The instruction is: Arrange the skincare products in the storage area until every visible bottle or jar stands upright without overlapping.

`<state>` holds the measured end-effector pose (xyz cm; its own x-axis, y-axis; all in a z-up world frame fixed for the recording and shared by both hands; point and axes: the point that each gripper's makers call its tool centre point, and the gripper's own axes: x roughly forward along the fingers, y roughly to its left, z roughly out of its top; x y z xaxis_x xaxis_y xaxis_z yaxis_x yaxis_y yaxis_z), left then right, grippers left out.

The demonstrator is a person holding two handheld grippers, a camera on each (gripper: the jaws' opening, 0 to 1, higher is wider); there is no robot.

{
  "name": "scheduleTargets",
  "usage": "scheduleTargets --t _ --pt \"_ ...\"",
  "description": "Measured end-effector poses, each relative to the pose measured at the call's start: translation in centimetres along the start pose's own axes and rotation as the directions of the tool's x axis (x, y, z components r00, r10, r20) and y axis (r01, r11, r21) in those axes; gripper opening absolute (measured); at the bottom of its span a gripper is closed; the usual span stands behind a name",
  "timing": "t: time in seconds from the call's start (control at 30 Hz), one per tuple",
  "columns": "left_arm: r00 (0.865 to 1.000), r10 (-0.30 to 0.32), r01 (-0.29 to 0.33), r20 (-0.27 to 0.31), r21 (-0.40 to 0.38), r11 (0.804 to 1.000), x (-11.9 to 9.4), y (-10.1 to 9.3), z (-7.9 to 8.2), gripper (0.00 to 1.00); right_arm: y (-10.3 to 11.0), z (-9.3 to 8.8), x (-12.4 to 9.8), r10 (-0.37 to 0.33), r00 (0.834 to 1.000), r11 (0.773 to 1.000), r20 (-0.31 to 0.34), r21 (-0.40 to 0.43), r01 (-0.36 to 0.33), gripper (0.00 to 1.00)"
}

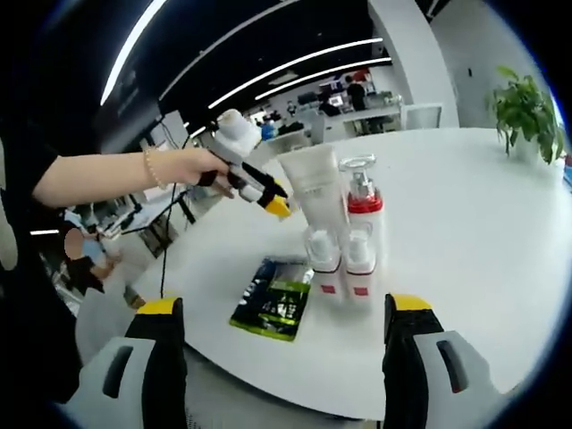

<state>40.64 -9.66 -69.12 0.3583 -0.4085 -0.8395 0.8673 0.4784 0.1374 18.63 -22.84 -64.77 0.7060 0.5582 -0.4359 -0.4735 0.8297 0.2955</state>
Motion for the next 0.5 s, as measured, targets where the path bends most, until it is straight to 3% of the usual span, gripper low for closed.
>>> scheduleTargets --t 0.23,0.5 --pt "1.000 0.016 -0.016 0.001 0.035 0.999 -2.5 -1.3 -1.0 0.40 0.7 0.1 0.0 0.036 0.999 0.999 0.001 -0.020 -0.036 0.90" --pt "0.999 0.024 -0.027 0.030 0.087 0.996 -5.3 -3.2 -0.6 0.41 0.9 0.4 -0.2 0.061 0.998 0.998 0.012 -0.011 -0.061 0.84"
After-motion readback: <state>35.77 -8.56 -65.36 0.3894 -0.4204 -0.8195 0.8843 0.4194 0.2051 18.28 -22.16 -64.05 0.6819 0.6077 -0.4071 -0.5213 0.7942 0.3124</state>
